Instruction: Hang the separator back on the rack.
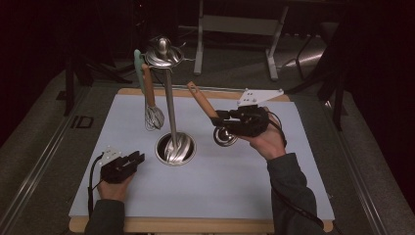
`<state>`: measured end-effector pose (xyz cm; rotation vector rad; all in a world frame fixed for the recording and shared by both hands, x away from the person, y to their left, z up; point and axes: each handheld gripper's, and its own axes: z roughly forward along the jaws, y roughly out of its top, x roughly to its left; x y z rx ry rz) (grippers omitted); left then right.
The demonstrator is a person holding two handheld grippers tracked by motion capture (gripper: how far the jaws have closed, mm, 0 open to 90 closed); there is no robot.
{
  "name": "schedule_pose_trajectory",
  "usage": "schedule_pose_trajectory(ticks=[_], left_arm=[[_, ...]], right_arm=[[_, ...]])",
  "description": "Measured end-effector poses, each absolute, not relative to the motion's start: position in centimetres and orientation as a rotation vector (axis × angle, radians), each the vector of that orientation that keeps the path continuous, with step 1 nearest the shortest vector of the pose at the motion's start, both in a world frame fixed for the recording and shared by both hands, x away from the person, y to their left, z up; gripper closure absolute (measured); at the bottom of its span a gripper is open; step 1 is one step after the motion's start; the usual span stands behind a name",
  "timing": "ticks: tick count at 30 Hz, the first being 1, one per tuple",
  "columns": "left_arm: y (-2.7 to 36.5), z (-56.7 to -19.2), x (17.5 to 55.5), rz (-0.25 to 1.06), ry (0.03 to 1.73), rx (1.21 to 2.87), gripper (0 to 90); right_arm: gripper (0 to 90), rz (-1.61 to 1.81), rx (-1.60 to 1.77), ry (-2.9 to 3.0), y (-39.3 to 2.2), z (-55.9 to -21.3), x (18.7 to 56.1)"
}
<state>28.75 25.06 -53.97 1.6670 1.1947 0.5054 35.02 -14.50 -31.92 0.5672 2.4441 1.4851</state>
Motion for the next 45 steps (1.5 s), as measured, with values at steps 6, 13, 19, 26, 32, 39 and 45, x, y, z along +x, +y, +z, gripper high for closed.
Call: schedule_pose_trajectory(ticks=[6,13,19,26,32,39,45], left_arm=[[25.1,-54.0,28.8,0.504,1.196,1.667,70.1],[25.0,-54.0,28.8,0.506,1.197,1.669,70.1],[25.0,-54.0,28.8,0.505,1.196,1.675,70.1],[25.0,-54.0,28.8,0.505,1.198,1.672,70.1],[25.0,-54.0,28.8,0.505,1.196,1.672,70.1],[25.0,-54.0,28.8,0.506,1.195,1.672,70.1],[25.0,-54.0,28.8,0.506,1.195,1.671,70.1]], right_arm=[[70.9,1.494,0.55,2.437,-14.4,-31.4,35.0],[70.9,1.512,0.527,2.429,-14.3,-30.9,35.0],[70.9,1.523,0.511,2.425,-14.1,-30.6,34.9],[70.9,1.554,0.482,2.417,-13.8,-30.2,34.7],[70.9,1.565,0.457,2.413,-13.6,-29.6,34.4],[70.9,1.567,0.444,2.414,-13.4,-29.3,34.4],[70.9,1.572,0.44,2.412,-13.4,-29.0,34.5]])
